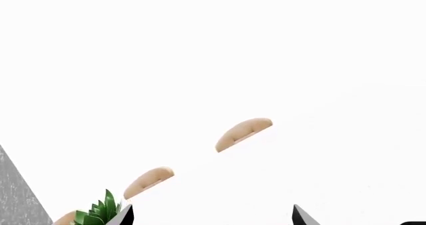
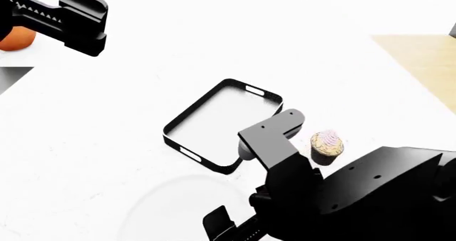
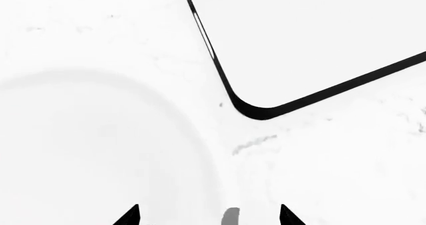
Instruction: Move the fresh-baked cupcake off the tray onto the counter, and place the bowl used for mixing into the sink.
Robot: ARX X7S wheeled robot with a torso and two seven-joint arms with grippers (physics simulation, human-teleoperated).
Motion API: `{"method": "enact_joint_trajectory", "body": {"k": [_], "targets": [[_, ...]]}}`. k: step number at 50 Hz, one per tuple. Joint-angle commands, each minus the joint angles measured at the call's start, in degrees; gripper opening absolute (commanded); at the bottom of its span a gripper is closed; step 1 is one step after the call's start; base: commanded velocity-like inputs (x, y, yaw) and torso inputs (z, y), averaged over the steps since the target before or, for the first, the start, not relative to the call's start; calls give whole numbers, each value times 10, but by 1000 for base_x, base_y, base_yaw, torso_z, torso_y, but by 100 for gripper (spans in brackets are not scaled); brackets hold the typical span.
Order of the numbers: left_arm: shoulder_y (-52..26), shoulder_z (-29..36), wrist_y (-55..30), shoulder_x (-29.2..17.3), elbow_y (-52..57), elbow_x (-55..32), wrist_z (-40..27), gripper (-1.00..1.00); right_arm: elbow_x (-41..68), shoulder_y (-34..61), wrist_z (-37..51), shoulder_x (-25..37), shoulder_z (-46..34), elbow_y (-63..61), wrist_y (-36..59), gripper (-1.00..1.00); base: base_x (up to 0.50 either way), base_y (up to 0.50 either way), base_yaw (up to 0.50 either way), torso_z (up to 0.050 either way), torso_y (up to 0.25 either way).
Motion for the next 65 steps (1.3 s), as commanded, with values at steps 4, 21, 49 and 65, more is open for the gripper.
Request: {"method": "enact_joint_trajectory", "body": {"k": [4,21,49,65], "targets": [[-1,0,1,-3,2,-4,-2,100,-17,-17,-17,-6,-12,6,12,100,0,0,0,0,0],[0,2,2,-3,2,-1,0,100,-48,-6,-25,-13,-21,5,51,-100,1,1,1,-1,0],[-8,3,1,-5,2,-5,-4,100,-86,59,-45,6,62,-37,36,-100,0,0,1,-1,0],[-11,2,1,-12,4,-7,-5,100,-109,99,-59,-14,94,-47,46,-100,0,0,0,0,0]]}}
